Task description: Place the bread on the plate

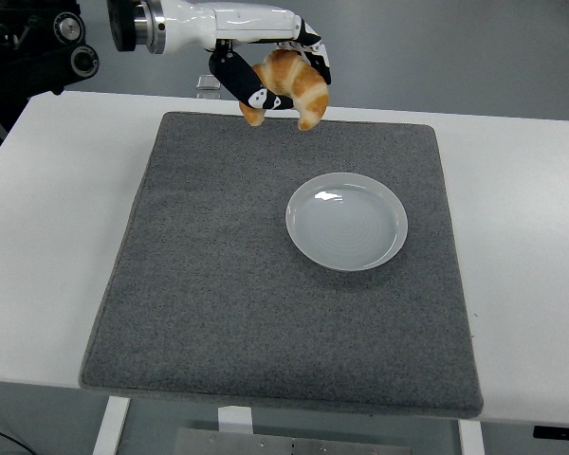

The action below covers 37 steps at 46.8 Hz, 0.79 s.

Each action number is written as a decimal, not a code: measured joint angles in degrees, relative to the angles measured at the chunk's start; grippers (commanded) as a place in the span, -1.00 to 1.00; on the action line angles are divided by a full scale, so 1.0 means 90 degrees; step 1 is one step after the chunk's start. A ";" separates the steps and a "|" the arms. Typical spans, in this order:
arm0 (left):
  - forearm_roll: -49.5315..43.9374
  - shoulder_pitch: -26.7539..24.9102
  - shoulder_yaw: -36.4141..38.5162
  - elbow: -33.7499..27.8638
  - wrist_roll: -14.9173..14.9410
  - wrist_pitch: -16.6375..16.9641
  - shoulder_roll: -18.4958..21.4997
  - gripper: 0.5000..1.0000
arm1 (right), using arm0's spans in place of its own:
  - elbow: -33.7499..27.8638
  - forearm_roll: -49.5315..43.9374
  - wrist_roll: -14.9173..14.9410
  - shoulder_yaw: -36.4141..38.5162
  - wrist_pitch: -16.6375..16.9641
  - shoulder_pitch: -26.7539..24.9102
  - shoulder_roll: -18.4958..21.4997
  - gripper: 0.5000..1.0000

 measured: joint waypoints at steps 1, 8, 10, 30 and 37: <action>0.0026 0.0014 0.0000 0.0010 -0.0022 0.0013 -0.0066 -1.00 | 0.0000 0.0000 -0.0001 0.0000 -0.0001 -0.0001 0.0000 0.81; 0.0396 0.0230 0.0014 0.0111 -0.0102 0.0250 -0.0574 -1.00 | 0.0000 0.0000 -0.0001 0.0000 -0.0001 -0.0001 0.0000 0.81; 0.0548 0.0331 0.0025 0.0177 -0.0102 0.0327 -0.0724 -1.00 | 0.0000 0.0000 0.0000 0.0000 0.0000 0.0000 0.0000 0.82; 0.1697 0.1533 0.0061 0.1202 -0.0092 0.0995 -0.1960 -1.00 | 0.0000 0.0000 0.0000 0.0000 -0.0001 0.0000 0.0000 0.81; 0.1813 0.1775 0.0078 0.1481 -0.0081 0.1239 -0.2173 -1.00 | 0.0000 0.0000 0.0000 0.0000 0.0000 0.0000 0.0000 0.81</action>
